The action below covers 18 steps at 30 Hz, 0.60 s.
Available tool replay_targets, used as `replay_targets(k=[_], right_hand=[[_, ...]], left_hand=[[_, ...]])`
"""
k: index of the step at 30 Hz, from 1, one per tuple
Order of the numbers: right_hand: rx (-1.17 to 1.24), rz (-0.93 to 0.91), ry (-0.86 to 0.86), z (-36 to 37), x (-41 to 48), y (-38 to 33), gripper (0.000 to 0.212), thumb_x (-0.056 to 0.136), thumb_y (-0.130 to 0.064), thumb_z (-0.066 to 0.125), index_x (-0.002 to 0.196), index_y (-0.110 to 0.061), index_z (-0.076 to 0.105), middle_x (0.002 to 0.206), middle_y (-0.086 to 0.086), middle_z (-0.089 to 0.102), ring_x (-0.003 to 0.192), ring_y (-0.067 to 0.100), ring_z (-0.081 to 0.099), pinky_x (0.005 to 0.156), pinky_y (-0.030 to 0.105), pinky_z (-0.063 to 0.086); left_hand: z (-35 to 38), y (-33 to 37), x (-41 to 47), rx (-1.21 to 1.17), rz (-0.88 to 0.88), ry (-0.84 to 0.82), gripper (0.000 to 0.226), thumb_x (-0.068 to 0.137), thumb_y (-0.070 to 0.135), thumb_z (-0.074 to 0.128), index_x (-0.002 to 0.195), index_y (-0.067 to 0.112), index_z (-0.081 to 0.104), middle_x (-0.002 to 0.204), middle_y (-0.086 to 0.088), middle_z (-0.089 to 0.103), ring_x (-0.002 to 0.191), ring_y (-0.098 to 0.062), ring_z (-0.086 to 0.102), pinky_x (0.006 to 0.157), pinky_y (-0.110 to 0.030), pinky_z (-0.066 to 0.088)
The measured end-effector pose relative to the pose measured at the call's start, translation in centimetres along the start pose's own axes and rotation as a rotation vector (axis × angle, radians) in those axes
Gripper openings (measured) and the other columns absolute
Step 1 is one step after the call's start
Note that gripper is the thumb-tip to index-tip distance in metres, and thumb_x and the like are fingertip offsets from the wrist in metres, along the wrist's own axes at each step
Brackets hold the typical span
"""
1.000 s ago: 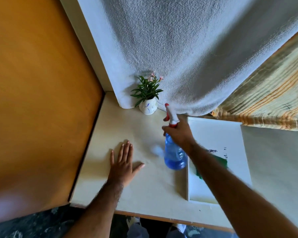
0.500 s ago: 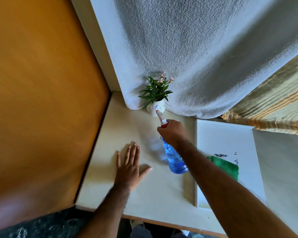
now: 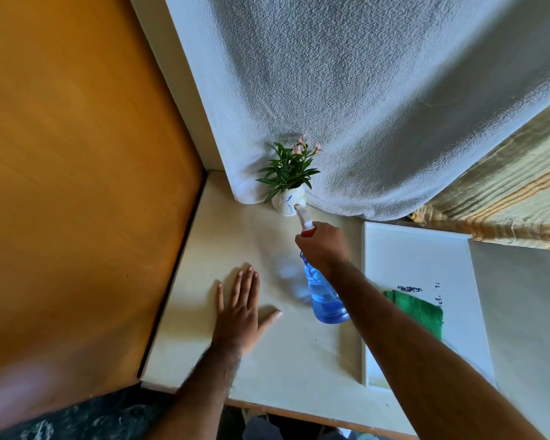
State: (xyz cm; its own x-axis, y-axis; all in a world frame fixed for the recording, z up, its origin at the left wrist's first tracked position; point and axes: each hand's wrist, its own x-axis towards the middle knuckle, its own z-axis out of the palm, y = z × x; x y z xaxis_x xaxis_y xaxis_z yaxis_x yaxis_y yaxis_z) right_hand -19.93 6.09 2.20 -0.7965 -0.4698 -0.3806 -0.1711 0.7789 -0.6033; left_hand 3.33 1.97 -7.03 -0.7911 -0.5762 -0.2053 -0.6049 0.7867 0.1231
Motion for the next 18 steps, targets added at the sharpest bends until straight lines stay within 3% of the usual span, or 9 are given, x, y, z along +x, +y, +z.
replay_targets(k=[4,7,9,12,16,18], right_hand=[[0.013,-0.011,-0.008,0.0,-0.1,0.2,0.014,0.068,-0.033,0.053,0.069,-0.022,0.061,0.064,0.002,0.074,0.067,0.022,0.069,0.06,0.029,0.053],[0.08,-0.04,0.015,-0.5,-0.7,0.8,0.017,0.073,-0.028,0.058,0.085,-0.02,0.067,0.073,0.005,0.075,0.075,0.024,0.071,0.073,0.035,0.059],[0.171,-0.05,0.064,-1.3,-1.4,1.4,0.023,0.075,-0.024,0.06,0.095,-0.021,0.069,0.075,0.005,0.076,0.076,0.025,0.072,0.076,0.036,0.06],[0.292,-0.087,0.19,-3.8,-2.2,2.3,0.024,0.073,-0.024,0.059,0.095,-0.019,0.069,0.071,0.006,0.075,0.07,0.022,0.072,0.072,0.038,0.061],[0.53,-0.29,0.427,-8.8,-2.3,4.1,0.027,0.076,-0.028,0.063,0.102,-0.03,0.071,0.07,-0.007,0.075,0.059,0.002,0.068,0.062,0.02,0.053],[0.558,-0.365,0.532,-10.9,-1.7,5.4,0.024,0.082,-0.025,0.066,0.105,-0.03,0.071,0.076,-0.006,0.075,0.065,0.001,0.07,0.065,0.017,0.051]], left_hand=[[-0.2,0.0,-0.1,0.007,0.003,-0.005,0.101,0.089,0.079,0.032,0.157,0.006,0.042,0.166,-0.013,0.044,0.152,-0.033,0.044,0.124,-0.067,0.032],[-0.2,0.0,0.0,0.002,0.007,-0.012,0.101,0.088,0.079,0.034,0.156,0.005,0.043,0.164,-0.014,0.046,0.15,-0.034,0.047,0.12,-0.064,0.022],[-0.2,0.0,-0.1,-0.003,0.005,-0.027,0.101,0.087,0.079,0.035,0.156,0.005,0.044,0.164,-0.014,0.047,0.149,-0.034,0.048,0.122,-0.066,0.029],[-0.4,-0.1,-0.2,-0.005,0.0,-0.044,0.103,0.088,0.08,0.032,0.156,0.005,0.043,0.164,-0.015,0.046,0.149,-0.035,0.047,0.118,-0.071,0.038],[-0.7,0.3,0.0,-0.042,-0.014,-0.033,0.106,0.095,0.083,0.013,0.153,0.003,0.048,0.161,-0.017,0.05,0.145,-0.037,0.052,0.115,-0.072,0.041],[-0.8,0.3,0.0,-0.05,-0.019,-0.031,0.108,0.095,0.083,0.009,0.152,0.002,0.049,0.16,-0.019,0.05,0.144,-0.038,0.053,0.114,-0.072,0.041]])
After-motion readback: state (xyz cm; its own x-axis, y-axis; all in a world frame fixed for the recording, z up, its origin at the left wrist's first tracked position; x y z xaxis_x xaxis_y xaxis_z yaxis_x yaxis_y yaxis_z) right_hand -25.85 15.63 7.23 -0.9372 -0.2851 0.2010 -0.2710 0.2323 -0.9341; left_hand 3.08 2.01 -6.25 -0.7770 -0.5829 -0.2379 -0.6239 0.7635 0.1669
